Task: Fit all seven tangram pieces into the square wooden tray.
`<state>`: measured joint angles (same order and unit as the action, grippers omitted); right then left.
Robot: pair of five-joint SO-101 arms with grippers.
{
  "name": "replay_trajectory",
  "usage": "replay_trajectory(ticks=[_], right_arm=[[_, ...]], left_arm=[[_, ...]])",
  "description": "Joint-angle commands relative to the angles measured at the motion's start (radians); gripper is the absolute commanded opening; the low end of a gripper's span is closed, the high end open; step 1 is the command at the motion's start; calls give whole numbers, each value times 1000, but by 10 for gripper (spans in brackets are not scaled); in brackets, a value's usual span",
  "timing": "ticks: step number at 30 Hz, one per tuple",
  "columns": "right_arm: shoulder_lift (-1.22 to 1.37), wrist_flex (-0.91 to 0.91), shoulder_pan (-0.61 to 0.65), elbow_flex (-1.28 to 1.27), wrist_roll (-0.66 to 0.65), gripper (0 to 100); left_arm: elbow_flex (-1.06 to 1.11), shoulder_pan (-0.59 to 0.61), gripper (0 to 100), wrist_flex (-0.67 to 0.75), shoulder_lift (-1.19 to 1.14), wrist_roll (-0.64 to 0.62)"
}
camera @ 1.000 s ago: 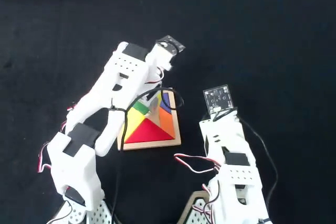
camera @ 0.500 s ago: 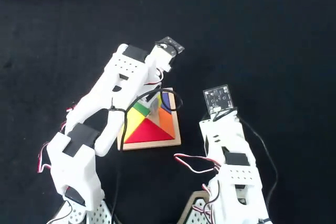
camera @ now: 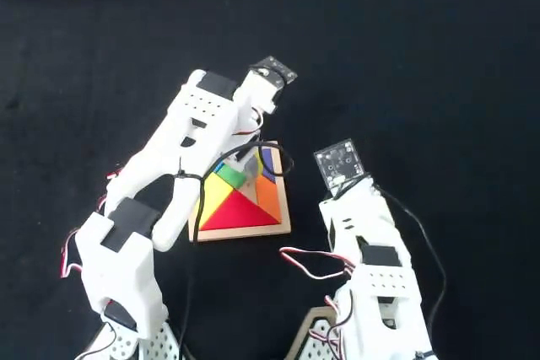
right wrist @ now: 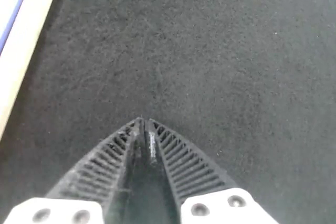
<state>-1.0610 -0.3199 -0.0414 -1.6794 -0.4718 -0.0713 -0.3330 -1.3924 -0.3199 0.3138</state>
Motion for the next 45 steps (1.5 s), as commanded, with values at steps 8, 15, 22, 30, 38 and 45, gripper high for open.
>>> replay_trajectory(ticks=[8,15,22,30,38,45], right_arm=[[-15,-2,-15,2,-18,11],[-15,-2,-15,2,-21,11],[-15,-2,-15,2,-23,11],[-15,-2,-15,2,-23,11],[-15,-2,-15,2,-23,11],[-16,2,-21,19,-17,11]], left_arm=[[56,4,259,74,23,60],[124,84,259,204,21,61],[131,119,259,239,21,61],[7,108,259,57,75,52],[-323,117,247,-305,440,48],[-334,297,28,-238,741,-305]])
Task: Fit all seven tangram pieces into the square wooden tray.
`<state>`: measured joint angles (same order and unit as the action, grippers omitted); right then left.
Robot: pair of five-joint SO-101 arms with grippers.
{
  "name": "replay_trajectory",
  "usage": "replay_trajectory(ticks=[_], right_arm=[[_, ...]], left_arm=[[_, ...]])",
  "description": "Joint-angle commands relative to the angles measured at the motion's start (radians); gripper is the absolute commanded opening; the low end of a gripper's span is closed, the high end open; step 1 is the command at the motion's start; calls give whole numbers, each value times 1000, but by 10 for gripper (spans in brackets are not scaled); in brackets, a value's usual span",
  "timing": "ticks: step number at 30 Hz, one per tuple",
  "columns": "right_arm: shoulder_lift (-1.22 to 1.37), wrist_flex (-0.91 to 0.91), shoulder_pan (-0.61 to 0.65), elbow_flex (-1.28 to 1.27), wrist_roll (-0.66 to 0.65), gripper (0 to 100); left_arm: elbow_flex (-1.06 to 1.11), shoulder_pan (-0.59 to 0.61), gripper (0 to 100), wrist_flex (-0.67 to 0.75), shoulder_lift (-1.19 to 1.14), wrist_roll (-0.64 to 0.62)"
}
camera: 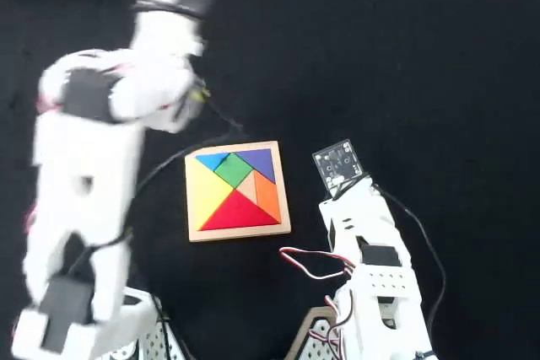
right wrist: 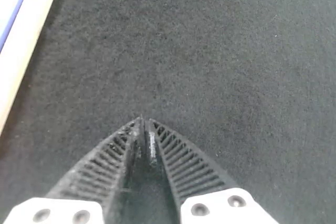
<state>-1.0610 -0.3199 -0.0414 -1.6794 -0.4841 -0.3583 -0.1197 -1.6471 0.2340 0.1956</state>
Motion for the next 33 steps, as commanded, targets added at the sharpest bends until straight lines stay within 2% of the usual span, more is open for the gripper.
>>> replay_trajectory(ticks=[1,5,9,13,15,20,25,27,29,33], right_arm=[[-16,5,-21,35,5,11],[-24,-52,-25,173,201,11],[-105,-348,-46,466,387,11],[-251,-683,-35,811,430,11],[-328,-752,-18,918,430,11],[-496,-720,43,862,437,33],[-756,-655,43,694,437,142],[-845,-621,54,665,439,181],[-816,-595,51,651,439,207],[-779,-491,51,618,439,249]], left_arm=[[-33,81,43,3,236,-186],[128,44,106,-32,413,-189],[308,90,139,-32,606,-183],[351,163,142,15,858,-187],[406,170,142,80,961,-187],[800,174,142,324,1155,-187],[1244,216,141,647,1384,-183],[1362,275,142,809,1505,-181],[1466,326,142,973,1610,-181],[1584,394,142,1195,1548,-181]])
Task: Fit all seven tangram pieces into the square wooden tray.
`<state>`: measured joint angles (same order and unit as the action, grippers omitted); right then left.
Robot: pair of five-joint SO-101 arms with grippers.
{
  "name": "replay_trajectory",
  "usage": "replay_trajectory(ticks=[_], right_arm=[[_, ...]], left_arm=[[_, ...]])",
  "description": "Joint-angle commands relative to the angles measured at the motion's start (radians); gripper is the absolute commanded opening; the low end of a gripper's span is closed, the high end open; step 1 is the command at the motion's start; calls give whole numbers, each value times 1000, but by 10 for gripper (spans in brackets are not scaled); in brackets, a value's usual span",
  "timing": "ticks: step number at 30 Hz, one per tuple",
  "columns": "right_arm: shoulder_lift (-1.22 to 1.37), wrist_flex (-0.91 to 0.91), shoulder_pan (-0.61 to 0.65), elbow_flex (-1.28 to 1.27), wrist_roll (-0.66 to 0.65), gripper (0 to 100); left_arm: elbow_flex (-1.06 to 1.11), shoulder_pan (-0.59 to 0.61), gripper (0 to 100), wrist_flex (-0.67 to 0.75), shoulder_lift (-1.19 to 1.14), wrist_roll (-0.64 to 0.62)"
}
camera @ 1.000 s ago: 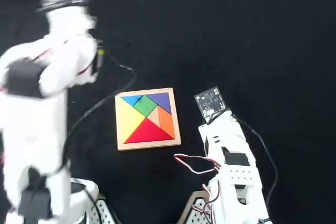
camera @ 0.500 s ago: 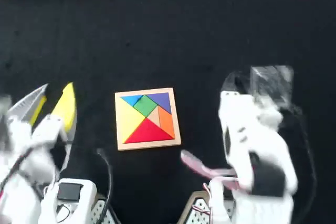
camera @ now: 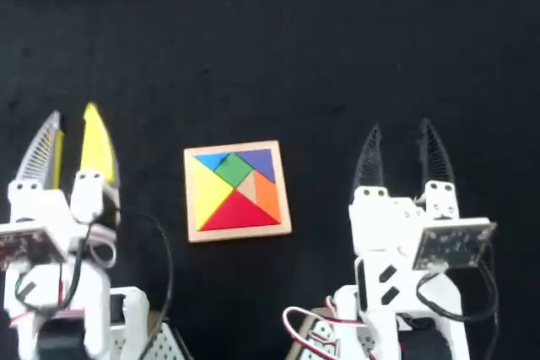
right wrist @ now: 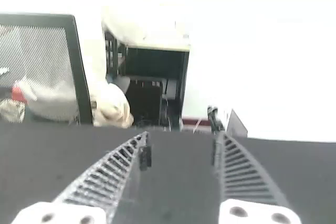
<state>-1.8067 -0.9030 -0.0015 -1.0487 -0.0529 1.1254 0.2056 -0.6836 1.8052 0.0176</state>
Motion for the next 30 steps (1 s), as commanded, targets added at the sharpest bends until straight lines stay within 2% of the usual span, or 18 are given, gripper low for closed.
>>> replay_trajectory(ticks=[1,5,8,11,13,16,21,30], right_arm=[[-39,135,11,-28,8,257],[-59,279,15,-165,8,262],[-65,351,11,-407,8,264],[-47,436,-17,-653,6,265],[-39,353,-54,-619,8,265],[-59,328,-100,-638,8,266],[-62,262,-114,-638,8,266],[-64,-163,-55,-638,8,263]], left_arm=[[136,73,142,269,-31,-3],[357,25,142,417,-14,-3],[585,-16,141,540,5,-9],[573,-21,142,402,-6,-11],[575,-22,142,327,-6,-11],[575,-25,142,253,-6,-11],[575,-30,142,226,-15,-11],[575,-24,142,-293,-8,-5]])
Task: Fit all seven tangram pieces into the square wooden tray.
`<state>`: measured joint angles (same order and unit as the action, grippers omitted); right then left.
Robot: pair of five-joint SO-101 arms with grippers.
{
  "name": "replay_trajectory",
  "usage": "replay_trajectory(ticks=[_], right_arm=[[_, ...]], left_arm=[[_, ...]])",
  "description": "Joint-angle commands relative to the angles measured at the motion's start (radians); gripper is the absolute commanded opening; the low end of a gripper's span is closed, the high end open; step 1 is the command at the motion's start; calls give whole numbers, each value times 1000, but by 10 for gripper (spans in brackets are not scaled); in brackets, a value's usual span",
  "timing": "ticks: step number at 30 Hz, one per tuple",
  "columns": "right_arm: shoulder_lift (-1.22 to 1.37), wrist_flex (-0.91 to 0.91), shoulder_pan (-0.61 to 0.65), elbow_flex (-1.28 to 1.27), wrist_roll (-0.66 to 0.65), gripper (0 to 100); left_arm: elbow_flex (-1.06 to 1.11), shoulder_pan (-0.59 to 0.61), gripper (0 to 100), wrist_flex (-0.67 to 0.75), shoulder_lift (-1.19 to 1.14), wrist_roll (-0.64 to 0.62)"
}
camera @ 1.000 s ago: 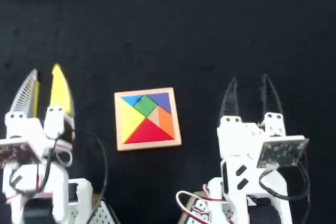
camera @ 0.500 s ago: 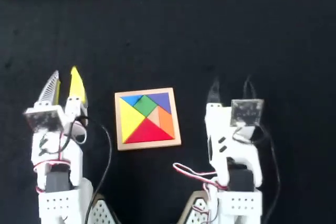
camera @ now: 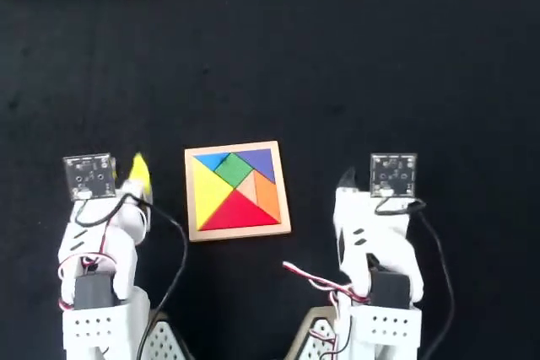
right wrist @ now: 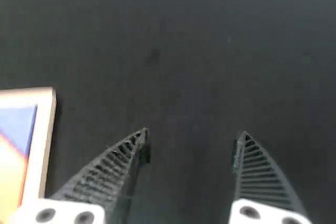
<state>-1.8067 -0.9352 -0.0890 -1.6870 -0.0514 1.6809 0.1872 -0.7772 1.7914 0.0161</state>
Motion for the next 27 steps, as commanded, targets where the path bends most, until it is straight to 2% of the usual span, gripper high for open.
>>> replay_trajectory(ticks=[1,4,5,23,27], right_arm=[[-64,-187,35,1,6,263],[-67,-371,44,2,0,263],[-67,-361,43,2,6,262],[-67,-361,49,1,6,262],[-67,-362,149,1,6,262]], left_arm=[[19,-5,142,-249,6,-5],[19,-12,142,-416,6,-6],[19,-13,142,-485,6,-6],[19,-10,138,-486,9,-8],[19,-10,138,-486,9,-8]])
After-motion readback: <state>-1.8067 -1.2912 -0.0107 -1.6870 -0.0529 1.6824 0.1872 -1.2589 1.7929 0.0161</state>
